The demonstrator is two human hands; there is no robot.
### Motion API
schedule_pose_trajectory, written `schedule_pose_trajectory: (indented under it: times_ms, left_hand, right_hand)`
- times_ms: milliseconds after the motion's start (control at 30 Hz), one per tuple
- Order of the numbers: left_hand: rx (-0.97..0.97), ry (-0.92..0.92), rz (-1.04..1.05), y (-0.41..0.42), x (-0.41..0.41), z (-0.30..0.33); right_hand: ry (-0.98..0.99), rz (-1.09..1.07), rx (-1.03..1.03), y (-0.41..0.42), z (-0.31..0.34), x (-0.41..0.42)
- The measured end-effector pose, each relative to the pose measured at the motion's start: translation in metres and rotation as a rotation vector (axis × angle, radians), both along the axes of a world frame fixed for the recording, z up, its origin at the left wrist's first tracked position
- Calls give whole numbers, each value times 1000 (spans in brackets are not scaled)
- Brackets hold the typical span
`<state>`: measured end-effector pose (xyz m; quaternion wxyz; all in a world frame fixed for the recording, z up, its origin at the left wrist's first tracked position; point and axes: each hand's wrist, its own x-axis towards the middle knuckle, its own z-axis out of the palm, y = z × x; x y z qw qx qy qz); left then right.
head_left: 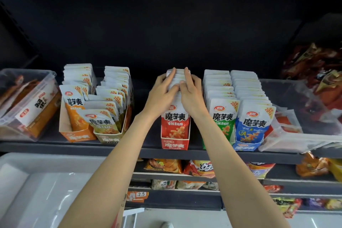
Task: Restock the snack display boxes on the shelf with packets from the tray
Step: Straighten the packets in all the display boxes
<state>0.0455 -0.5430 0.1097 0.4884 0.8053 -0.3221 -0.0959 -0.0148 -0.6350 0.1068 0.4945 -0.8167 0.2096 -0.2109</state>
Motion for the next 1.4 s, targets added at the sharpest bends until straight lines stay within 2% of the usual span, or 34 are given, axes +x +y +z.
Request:
schedule_pose_trajectory:
  times_ms: [200, 400, 633, 733, 867, 1000, 1100, 1233, 1400]
  left_hand:
    - [-64, 93, 51, -7, 6, -2]
    - [-135, 186, 56, -9, 7, -1]
    - [-102, 201, 56, -4, 7, 7]
    - [-201, 255, 57, 9, -4, 14]
    - [-427, 395, 94, 29, -27, 14]
    - [-467, 546, -20, 26, -43, 6]
    - [-403, 572, -24, 20, -44, 7]
    - [-462, 629, -26, 18, -39, 8]
    - [-472, 607, -13, 18, -39, 7]
  right_hand:
    - [97, -33, -14, -2, 4, 11]
    - [12, 20, 206, -4, 8, 9]
    - [-8, 40, 224, 1, 18, 0]
    - [-60, 35, 247, 7, 26, -22]
    - [-193, 11, 461, 22, 19, -61]
    - [-223, 23, 581, 25, 5, -60]
    - [-152, 108, 586, 23, 6, -48]
    - [-100, 184, 570, 17, -1, -37]
    - [-91, 113, 433, 22, 14, -37]
